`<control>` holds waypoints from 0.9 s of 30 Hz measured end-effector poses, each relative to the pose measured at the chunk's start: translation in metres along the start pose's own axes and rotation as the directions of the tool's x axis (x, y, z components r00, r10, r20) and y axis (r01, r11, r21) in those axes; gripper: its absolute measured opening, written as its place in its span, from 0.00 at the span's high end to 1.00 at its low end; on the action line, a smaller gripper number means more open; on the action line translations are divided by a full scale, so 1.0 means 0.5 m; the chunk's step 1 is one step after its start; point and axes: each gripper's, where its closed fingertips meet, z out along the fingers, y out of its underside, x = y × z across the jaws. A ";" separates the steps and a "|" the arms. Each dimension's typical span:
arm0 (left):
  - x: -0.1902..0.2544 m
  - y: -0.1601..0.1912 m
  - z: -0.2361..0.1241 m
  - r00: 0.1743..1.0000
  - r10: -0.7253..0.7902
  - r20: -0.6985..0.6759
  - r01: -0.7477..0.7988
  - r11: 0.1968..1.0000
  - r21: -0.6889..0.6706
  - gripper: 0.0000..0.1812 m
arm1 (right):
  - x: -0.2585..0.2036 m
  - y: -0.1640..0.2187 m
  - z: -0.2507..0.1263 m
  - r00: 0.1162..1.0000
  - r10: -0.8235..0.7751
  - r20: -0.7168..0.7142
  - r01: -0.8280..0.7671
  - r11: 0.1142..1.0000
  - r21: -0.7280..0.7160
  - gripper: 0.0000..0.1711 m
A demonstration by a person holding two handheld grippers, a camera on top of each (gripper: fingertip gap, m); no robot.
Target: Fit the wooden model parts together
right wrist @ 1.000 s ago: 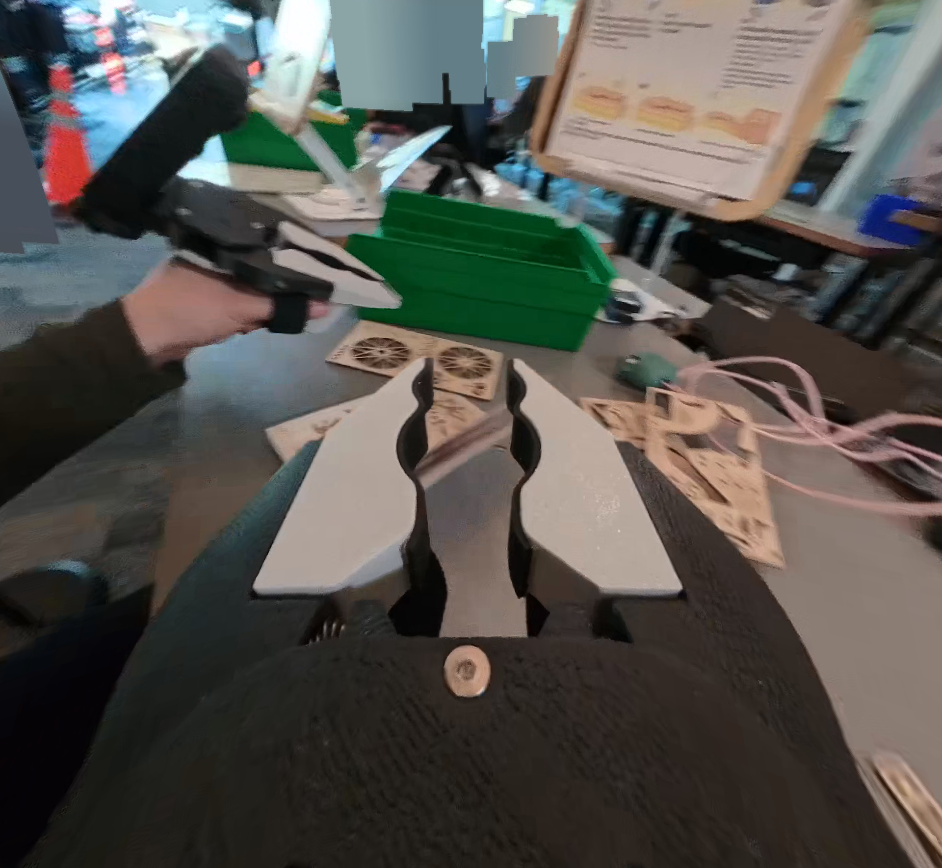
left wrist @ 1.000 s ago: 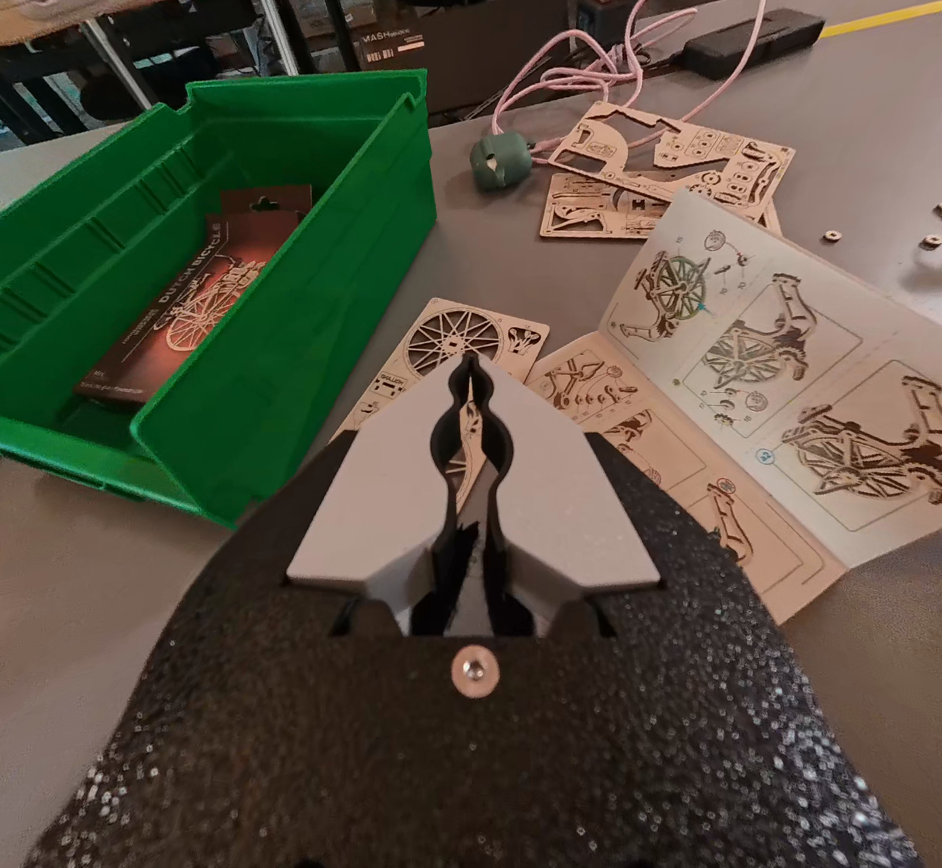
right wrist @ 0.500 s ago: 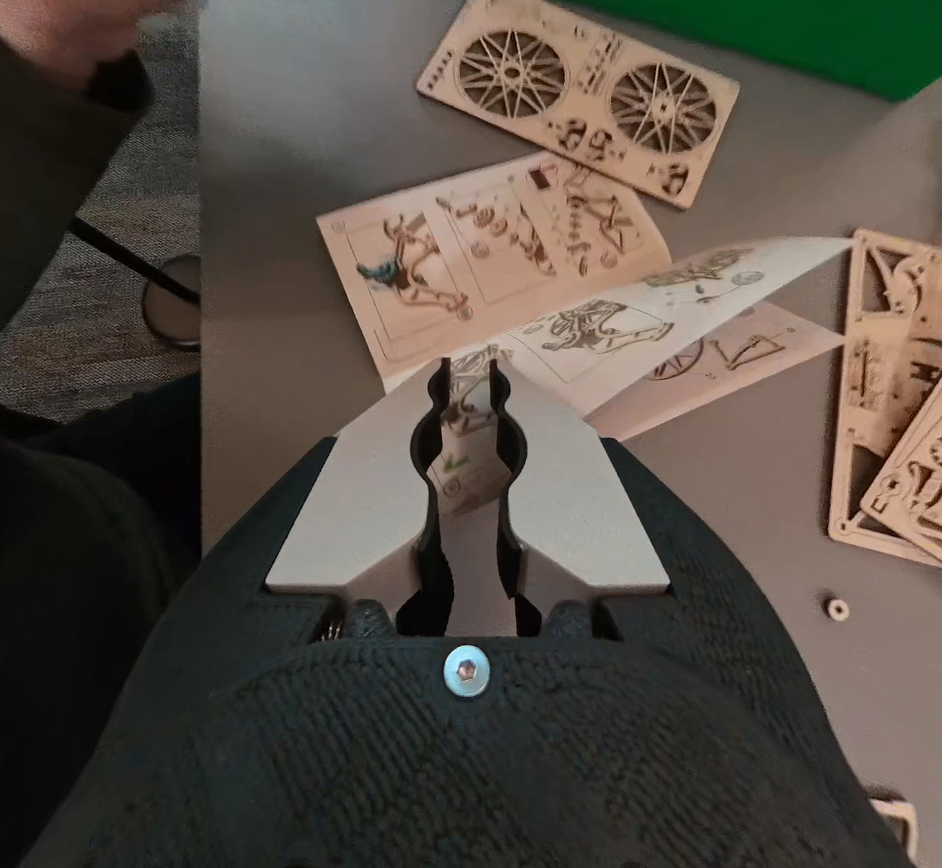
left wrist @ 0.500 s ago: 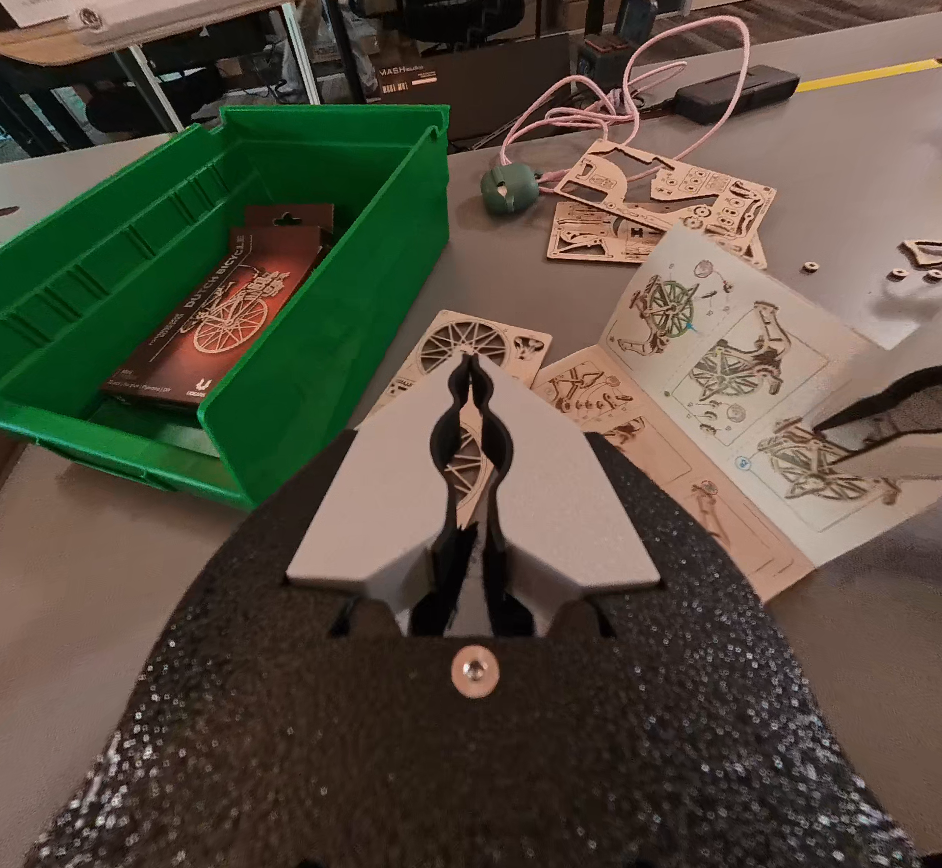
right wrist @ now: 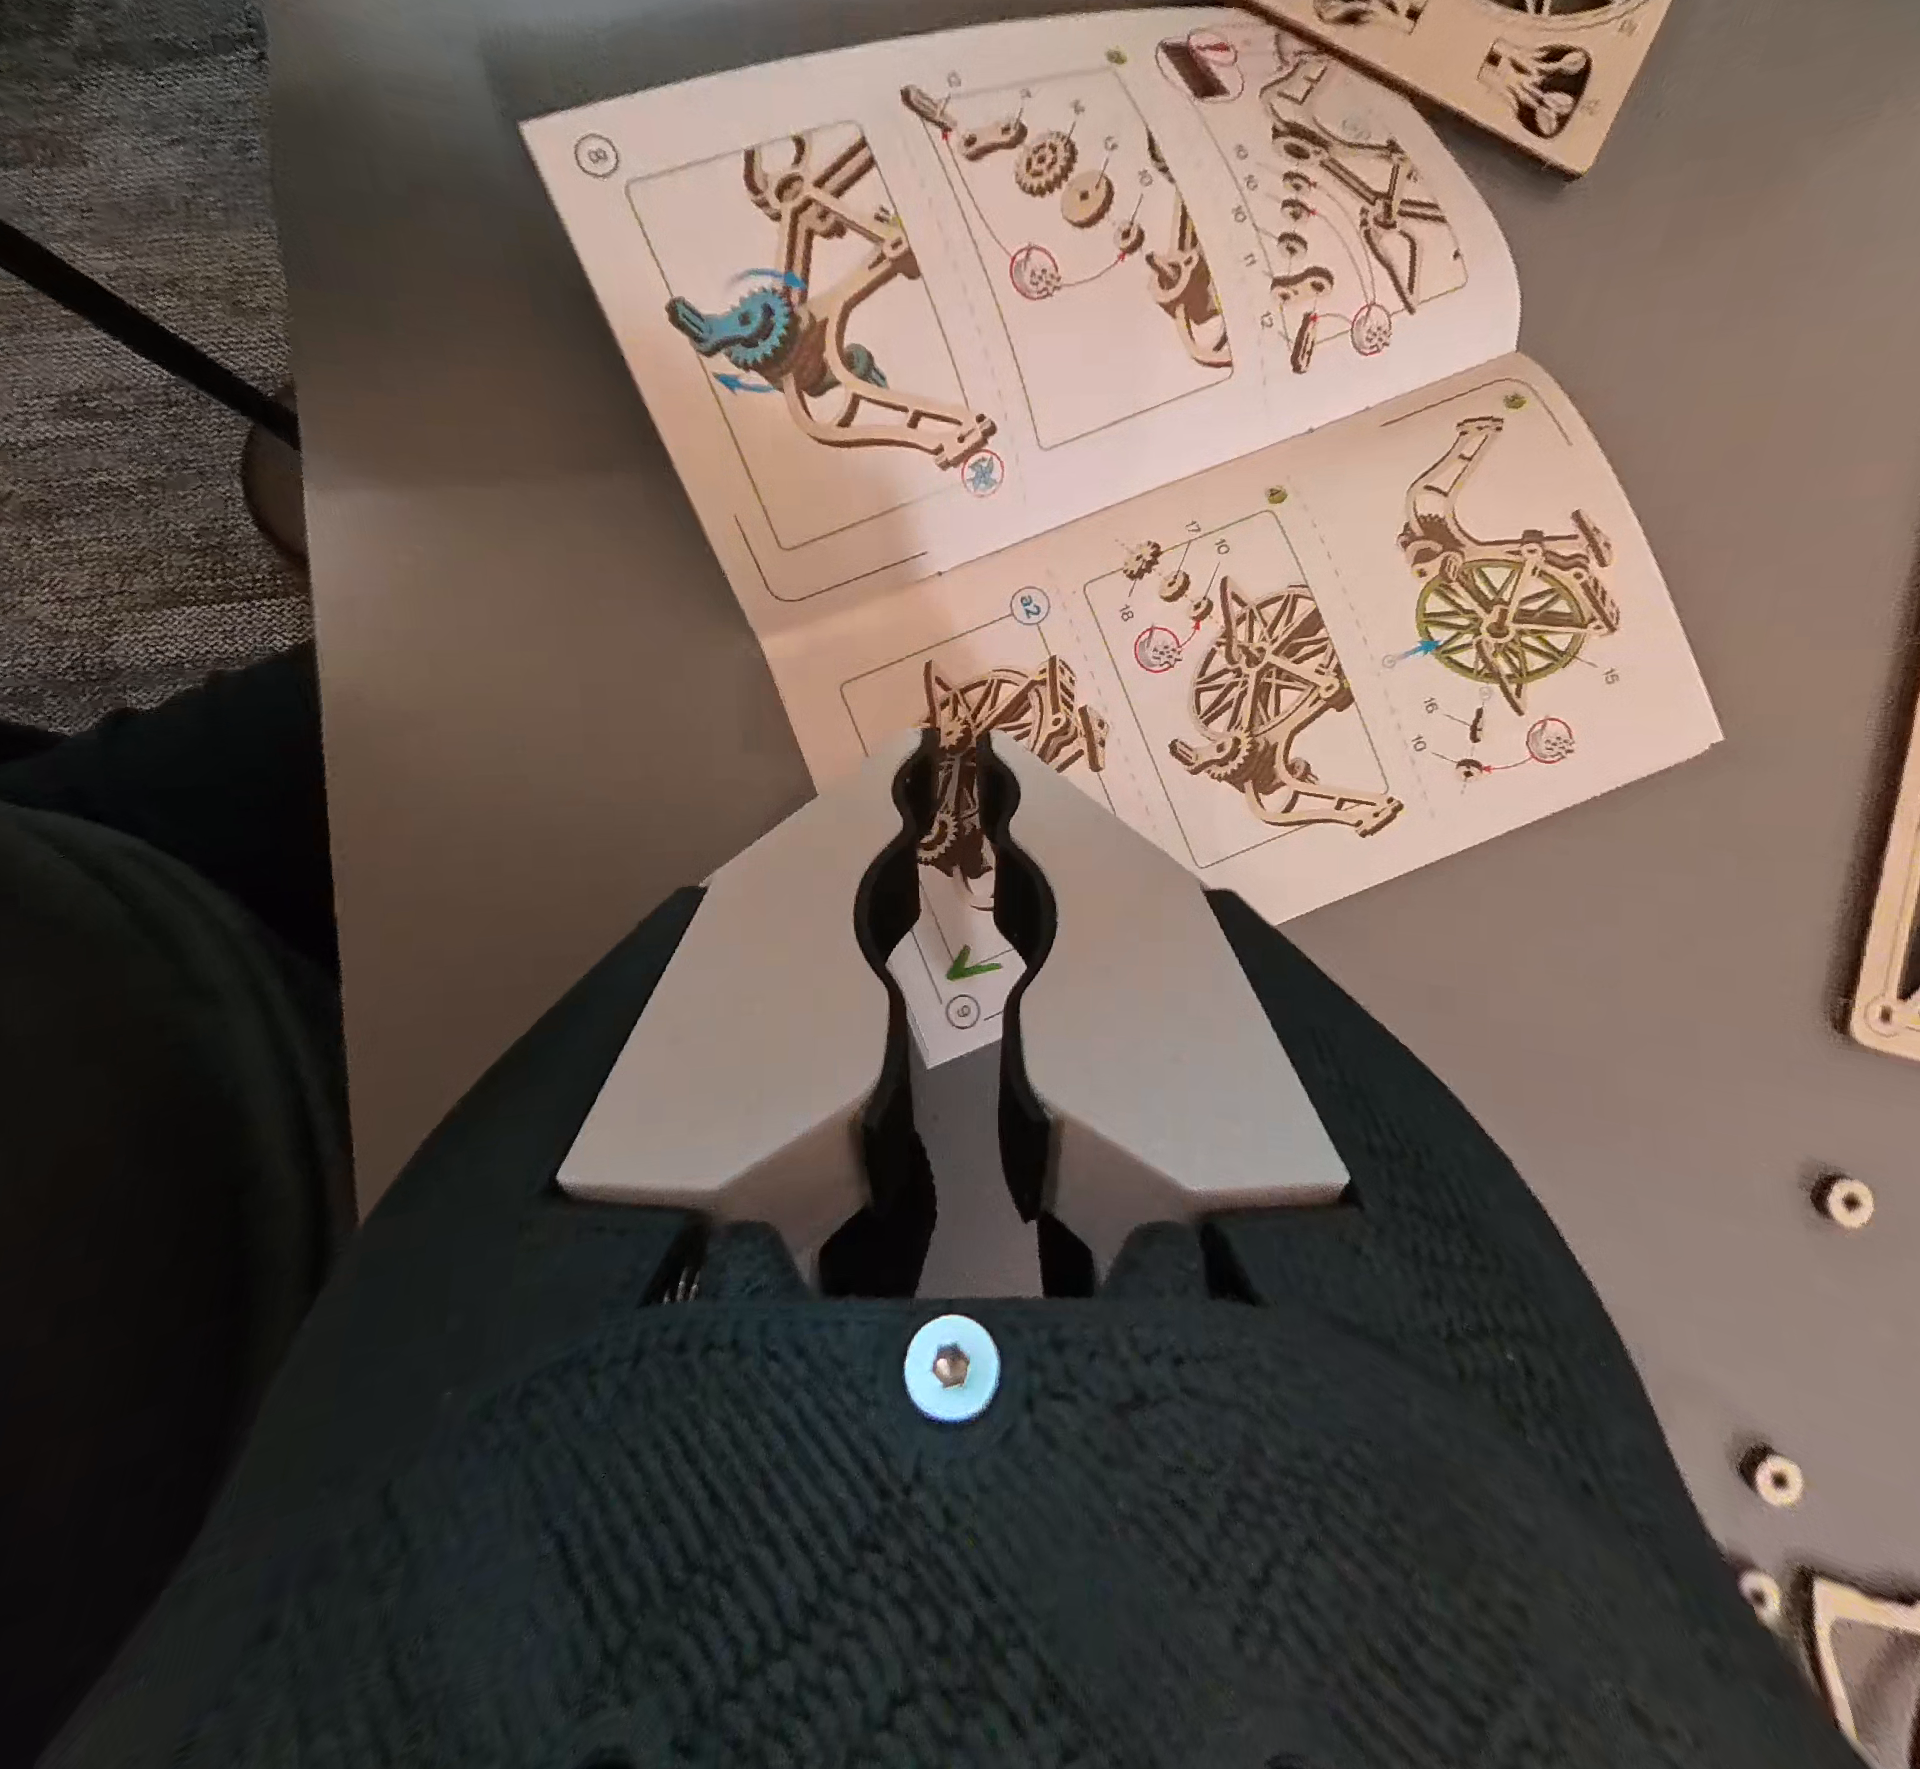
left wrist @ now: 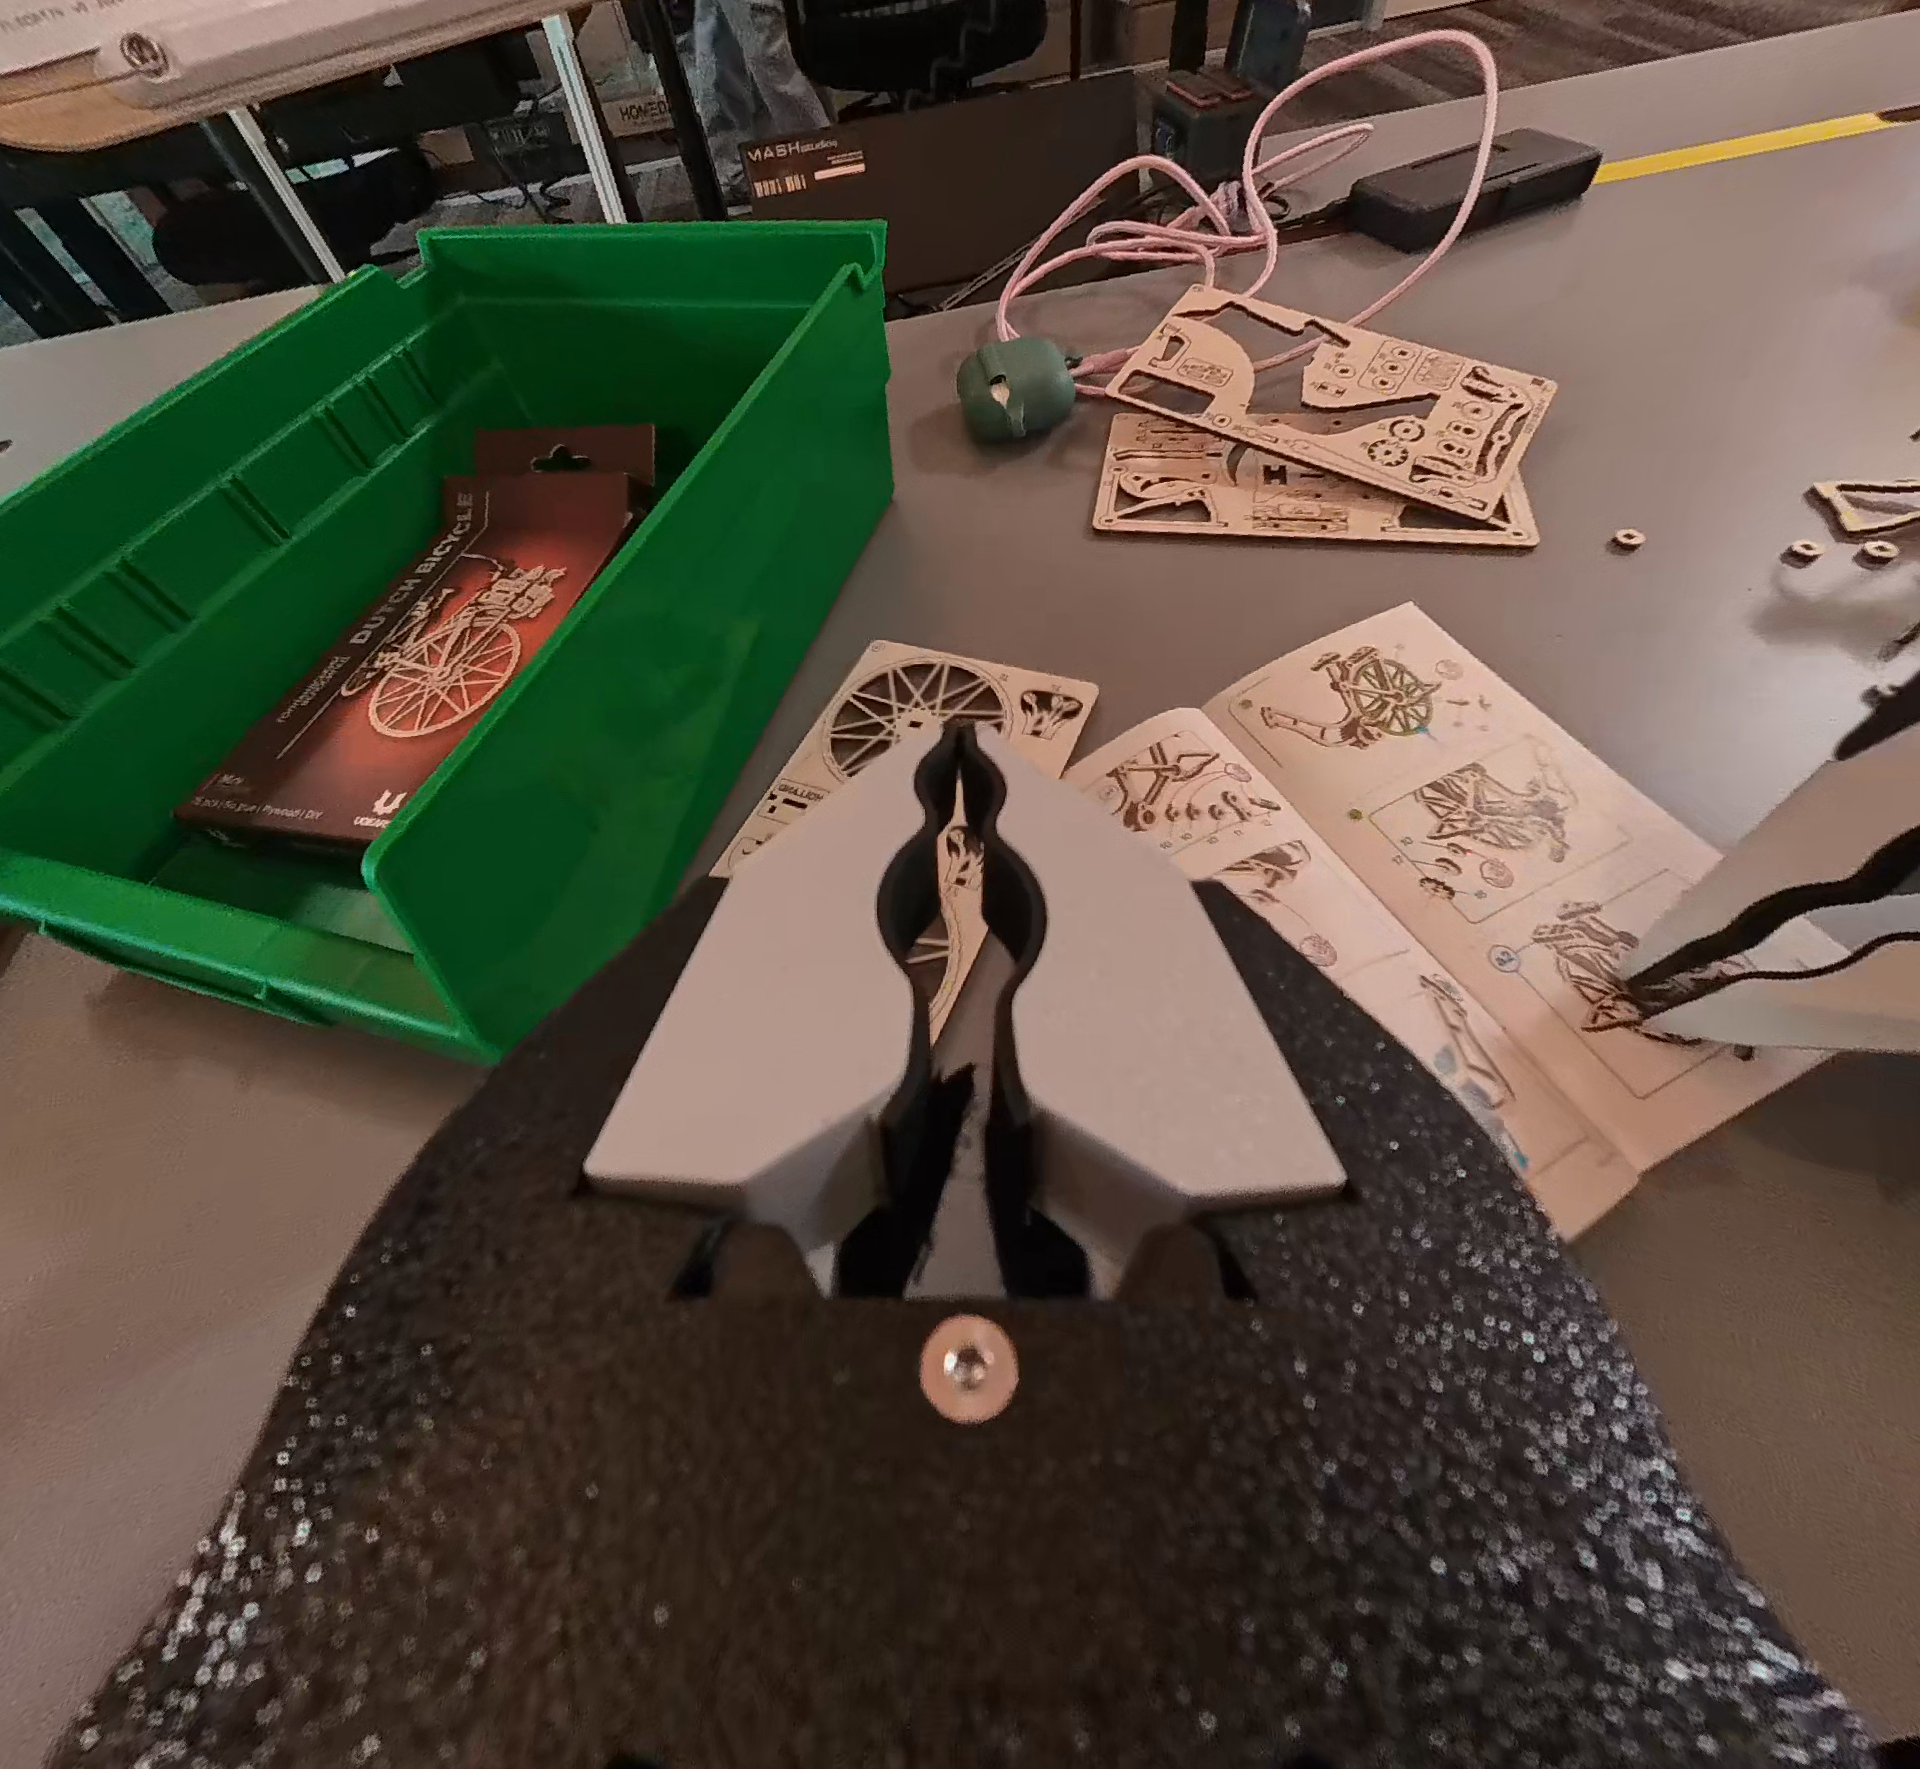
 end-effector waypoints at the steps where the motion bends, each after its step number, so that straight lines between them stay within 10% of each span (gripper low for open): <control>1: 0.000 -0.001 0.000 1.000 -0.001 0.000 0.001 1.000 0.001 1.00 | -0.001 0.003 -0.002 1.000 -0.001 0.000 0.001 1.000 -0.004 0.97; 11: 0.003 -0.005 -0.001 1.000 -0.003 -0.001 0.003 1.000 0.004 1.00 | -0.001 0.011 -0.031 0.999 0.008 -0.033 -0.007 0.999 0.035 0.98; 27: 0.032 -0.056 -0.017 0.998 -0.049 0.039 0.048 0.998 0.049 0.79 | -0.088 -0.293 -0.301 0.988 0.053 -0.142 0.057 0.738 0.673 0.68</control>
